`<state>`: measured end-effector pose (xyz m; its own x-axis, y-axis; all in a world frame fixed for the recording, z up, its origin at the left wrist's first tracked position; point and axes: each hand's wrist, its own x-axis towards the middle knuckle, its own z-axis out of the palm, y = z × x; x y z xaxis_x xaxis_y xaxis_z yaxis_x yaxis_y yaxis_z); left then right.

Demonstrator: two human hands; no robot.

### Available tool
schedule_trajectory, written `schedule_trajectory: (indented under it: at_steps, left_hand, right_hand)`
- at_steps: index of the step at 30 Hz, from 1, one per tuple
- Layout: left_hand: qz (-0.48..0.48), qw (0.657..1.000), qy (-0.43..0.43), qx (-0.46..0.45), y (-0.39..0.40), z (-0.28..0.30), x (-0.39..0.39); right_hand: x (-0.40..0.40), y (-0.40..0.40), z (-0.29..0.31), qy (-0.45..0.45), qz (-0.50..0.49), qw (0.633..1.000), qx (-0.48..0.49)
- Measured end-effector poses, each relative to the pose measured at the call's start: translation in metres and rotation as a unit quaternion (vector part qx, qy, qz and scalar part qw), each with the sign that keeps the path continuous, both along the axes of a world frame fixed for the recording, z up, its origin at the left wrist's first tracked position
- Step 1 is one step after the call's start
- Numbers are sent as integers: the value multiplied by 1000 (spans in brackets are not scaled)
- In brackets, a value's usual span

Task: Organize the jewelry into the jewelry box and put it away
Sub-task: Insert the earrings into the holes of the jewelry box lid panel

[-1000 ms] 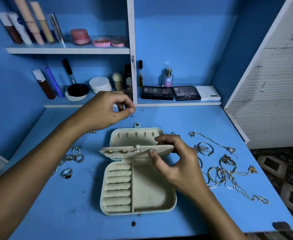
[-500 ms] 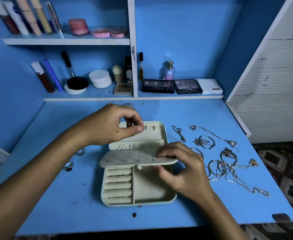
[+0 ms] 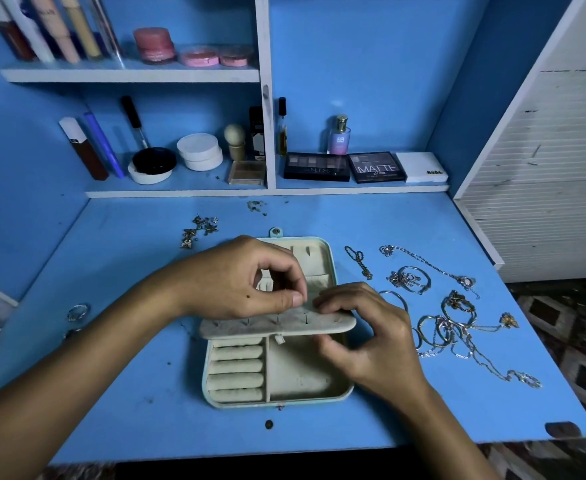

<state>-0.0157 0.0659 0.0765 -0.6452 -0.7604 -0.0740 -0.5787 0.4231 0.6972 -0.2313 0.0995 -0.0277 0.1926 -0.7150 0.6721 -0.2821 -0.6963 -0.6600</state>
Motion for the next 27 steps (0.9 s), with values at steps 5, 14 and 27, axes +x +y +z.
schedule_trajectory:
  at_steps: [5,14,27]
  left_hand:
    - [-18,1000,1,19,1,1,1]
    - [-39,998,13,41,1,1,-1]
    - [-47,998,12,49,0,2,-5]
  right_hand:
    - [0,-1,-2,0,-5,1000,3]
    - [0,-1,-2,-2,-3,1000,6]
    - [0,0,-3,-1,-5,1000,11]
